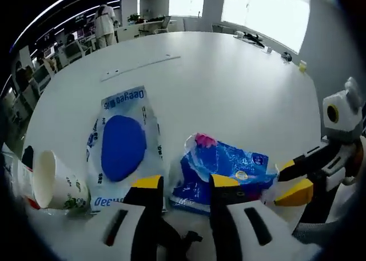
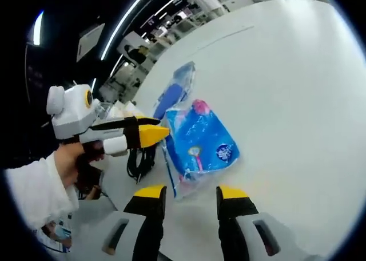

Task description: Arrange the tabletop items into an orderly group along one side of the table until the central work area is clear of visible clutter.

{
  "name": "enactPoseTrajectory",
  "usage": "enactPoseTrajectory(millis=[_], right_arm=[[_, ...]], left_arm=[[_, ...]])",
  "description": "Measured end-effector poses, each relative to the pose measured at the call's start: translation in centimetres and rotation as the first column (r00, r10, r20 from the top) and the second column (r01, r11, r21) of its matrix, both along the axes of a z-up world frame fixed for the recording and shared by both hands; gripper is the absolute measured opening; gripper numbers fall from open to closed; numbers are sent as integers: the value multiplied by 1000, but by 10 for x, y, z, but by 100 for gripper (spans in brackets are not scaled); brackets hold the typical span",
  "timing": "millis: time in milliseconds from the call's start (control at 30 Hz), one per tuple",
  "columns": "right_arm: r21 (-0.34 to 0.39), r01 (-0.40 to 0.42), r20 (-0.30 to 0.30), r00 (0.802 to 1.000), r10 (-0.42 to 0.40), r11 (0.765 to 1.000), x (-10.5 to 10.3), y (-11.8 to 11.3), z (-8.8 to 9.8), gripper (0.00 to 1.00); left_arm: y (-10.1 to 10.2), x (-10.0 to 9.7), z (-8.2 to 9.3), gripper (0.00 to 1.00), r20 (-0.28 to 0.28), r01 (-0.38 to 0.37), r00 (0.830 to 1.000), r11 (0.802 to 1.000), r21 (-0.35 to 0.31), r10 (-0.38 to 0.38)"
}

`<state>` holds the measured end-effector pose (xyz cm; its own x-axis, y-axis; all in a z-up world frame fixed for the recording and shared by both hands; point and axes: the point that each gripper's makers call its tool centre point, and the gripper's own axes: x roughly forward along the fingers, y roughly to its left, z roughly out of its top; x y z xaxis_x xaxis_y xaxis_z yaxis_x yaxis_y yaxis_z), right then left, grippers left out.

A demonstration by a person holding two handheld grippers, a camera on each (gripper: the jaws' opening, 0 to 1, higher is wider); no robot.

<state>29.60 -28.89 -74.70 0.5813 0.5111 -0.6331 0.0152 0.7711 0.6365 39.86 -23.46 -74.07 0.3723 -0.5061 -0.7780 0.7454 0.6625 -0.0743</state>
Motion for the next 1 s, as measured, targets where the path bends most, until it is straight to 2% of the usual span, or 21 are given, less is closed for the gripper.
enactPoseTrajectory(millis=[67, 167, 233, 267, 367, 600, 700, 800, 900, 1000], right_arm=[[-19, -8, -4, 1000, 8, 1000, 2, -3, -3, 30], [-56, -16, -7, 1000, 16, 998, 2, -8, -6, 27], [-72, -16, -10, 1000, 16, 997, 2, -12, -8, 23], [-80, -20, -10, 1000, 19, 997, 1, -15, -9, 22], [-86, -7, -10, 1000, 6, 996, 2, -19, -8, 21], [-144, -16, 36, 999, 22, 989, 4, -39, 5, 17], [-171, -14, 59, 998, 25, 985, 5, -52, 11, 15], [-177, -1, 78, 997, 15, 984, 7, -66, 20, 14], [-192, 1, 99, 995, 18, 981, 8, -79, 29, 11], [-201, 5, 112, 994, 18, 980, 8, -91, 35, 10]], left_arm=[[-1, -2, -1, 18, -3, -2, 1000, 1000, -6, 2], [-2, -6, -4, 13, -13, -10, 1000, 1000, -9, 10], [-2, -9, -4, 0, -24, -17, 1000, 1000, -17, 17], [-2, -14, -4, 0, -40, -10, 999, 1000, -20, 9], [-3, -19, -2, 0, -32, -10, 999, 1000, -20, 9], [-14, -35, 15, 0, -70, -81, 995, 989, -121, 73], [-20, -41, 25, 0, -90, -131, 989, 976, -176, 116], [-25, -47, 33, 0, -86, -150, 987, 968, -204, 135], [-32, -54, 42, 0, -94, -196, 980, 949, -248, 178], [-37, -63, 45, 0, -100, -206, 978, 941, -267, 185]])
